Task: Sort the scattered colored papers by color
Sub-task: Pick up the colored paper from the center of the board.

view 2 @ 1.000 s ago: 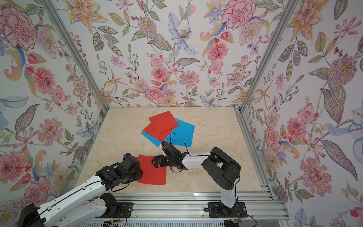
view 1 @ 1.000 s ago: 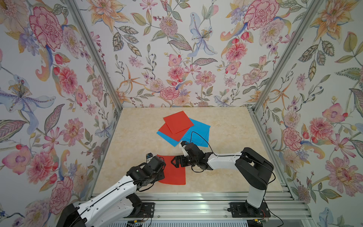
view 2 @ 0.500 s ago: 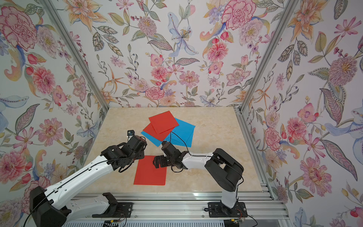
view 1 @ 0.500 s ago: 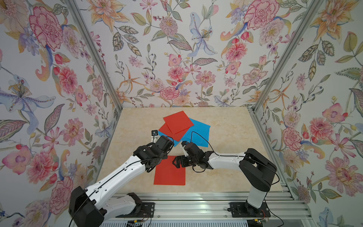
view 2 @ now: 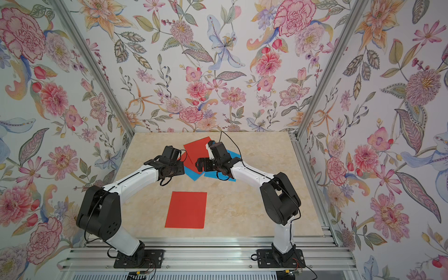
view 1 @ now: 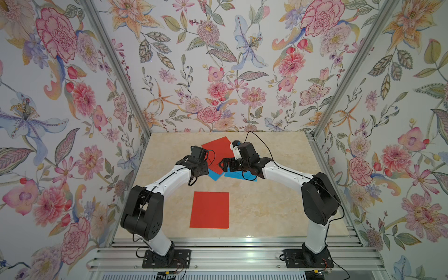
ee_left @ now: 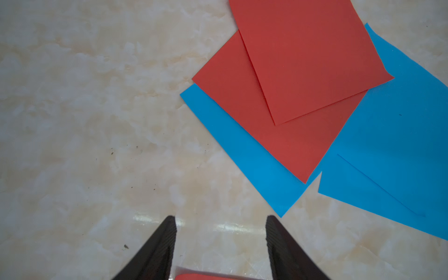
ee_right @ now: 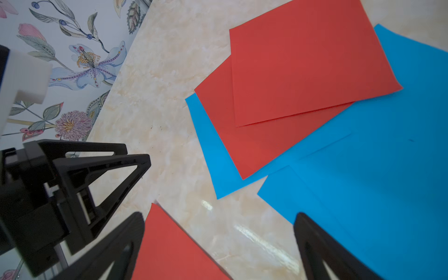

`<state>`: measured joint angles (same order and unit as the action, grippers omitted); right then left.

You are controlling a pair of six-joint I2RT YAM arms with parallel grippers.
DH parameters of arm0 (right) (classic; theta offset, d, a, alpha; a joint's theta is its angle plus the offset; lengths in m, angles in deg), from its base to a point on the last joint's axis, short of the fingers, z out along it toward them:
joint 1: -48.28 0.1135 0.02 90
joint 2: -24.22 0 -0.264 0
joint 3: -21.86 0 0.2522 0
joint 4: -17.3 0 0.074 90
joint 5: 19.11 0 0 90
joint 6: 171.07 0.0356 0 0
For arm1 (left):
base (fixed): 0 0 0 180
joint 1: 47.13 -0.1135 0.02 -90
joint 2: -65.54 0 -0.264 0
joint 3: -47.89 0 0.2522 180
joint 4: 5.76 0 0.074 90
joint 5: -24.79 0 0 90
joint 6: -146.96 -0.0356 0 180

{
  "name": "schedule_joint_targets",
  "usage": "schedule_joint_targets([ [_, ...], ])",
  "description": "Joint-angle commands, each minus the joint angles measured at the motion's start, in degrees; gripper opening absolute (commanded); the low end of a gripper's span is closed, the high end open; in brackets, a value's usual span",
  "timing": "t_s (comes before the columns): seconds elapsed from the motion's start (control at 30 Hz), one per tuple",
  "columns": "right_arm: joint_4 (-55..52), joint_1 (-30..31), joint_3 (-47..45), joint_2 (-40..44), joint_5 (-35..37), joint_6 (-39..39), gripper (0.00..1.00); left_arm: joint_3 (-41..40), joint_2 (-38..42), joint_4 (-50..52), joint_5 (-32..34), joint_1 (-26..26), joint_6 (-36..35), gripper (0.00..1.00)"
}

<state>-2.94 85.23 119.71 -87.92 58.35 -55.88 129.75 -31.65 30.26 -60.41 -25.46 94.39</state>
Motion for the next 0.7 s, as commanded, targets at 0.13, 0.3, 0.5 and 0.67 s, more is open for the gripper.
schedule_joint_targets([
  [0.13, -6.4, -7.3, 17.6, -15.9, -8.0, -4.6, 1.0, 14.4, -14.6, -4.8, -8.3, -3.4, -3.3, 0.62],
  [0.3, -9.6, -9.2, 28.6, -24.6, -10.2, -4.4, 1.0, 22.1, -22.5, -4.7, -11.5, -5.6, -2.5, 0.62],
  [0.5, -12.6, -9.6, 37.6, -30.9, -10.9, -3.8, 1.0, 25.7, -26.5, -4.7, -13.0, -6.7, -2.7, 0.61],
  [0.67, -16.5, -9.8, 44.5, -35.9, -10.1, -4.7, 1.0, 27.4, -29.1, -4.8, -14.0, -7.3, -2.1, 0.61],
])
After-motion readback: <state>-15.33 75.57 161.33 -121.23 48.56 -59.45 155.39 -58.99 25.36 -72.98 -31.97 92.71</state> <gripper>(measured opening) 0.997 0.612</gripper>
